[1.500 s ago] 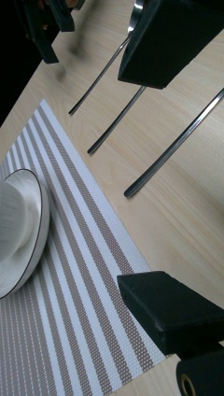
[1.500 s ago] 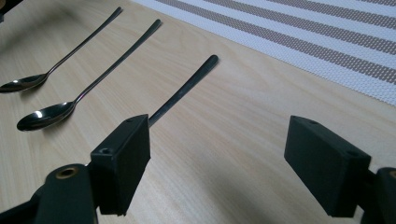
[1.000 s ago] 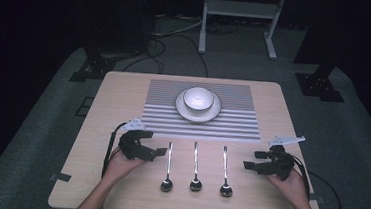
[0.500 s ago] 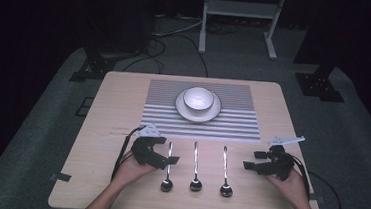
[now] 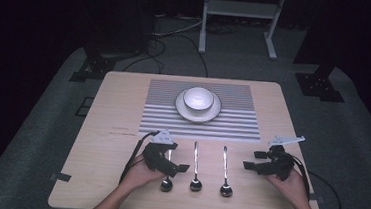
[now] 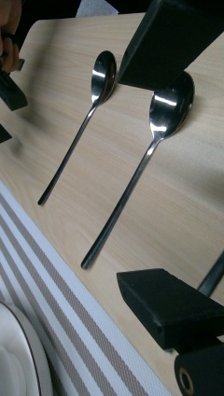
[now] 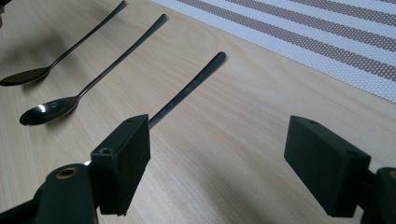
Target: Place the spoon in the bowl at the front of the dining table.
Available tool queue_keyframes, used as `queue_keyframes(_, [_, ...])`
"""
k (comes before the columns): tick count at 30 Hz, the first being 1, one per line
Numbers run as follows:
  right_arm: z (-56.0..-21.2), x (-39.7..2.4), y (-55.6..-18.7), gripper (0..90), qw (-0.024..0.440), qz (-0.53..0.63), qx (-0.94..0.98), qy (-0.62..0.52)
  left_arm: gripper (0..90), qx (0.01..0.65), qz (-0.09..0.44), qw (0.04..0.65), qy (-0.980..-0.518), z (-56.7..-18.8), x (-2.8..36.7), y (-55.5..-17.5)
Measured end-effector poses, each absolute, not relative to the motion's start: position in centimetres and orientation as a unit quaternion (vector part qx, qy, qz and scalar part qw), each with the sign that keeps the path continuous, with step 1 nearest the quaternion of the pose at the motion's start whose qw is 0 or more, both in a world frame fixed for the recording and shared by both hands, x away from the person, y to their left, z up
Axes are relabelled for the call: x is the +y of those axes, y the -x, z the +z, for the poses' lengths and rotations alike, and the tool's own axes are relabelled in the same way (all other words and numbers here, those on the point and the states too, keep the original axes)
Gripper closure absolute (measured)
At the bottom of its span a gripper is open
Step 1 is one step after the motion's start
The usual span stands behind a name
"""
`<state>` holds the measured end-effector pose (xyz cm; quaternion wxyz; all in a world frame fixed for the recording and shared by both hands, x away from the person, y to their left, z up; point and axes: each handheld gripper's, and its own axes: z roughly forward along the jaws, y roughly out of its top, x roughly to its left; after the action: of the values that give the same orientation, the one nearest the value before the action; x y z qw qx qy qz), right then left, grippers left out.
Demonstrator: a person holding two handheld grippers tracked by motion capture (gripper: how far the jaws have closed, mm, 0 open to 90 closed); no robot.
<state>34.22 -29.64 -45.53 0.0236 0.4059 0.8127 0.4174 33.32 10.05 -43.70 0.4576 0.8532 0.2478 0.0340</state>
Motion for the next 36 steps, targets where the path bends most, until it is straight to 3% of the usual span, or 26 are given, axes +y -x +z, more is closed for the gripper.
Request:
queue_keyframes(13, [-45.6,-29.5,-34.3,21.3,0.021,0.415,0.815,-0.404,6.0,0.225,0.027,0.45,-0.864,-44.2,7.8,-32.7])
queue_keyframes(21, [-45.6,-29.5,-34.2,21.3,0.02,0.414,0.816,-0.402,15.1,0.199,0.023,0.441,-0.875,-44.5,6.9,-32.1])
queue_keyframes(22, [-45.6,-29.5,-34.2,21.3,0.02,0.415,0.816,-0.402,22.6,0.191,0.021,0.44,-0.877,-44.5,6.9,-32.0])
queue_keyframes(28, [-45.7,-29.4,-34.2,21.3,0.02,0.413,0.818,-0.4,42.1,0.149,0.013,0.425,-0.893,-44.8,5.9,-31.2])
queue_keyframes(36, [-45.6,-29.5,-34.2,21.3,0.023,0.416,0.816,-0.402,63.8,0.113,0.005,0.407,-0.906,-45.3,5.1,-30.5])
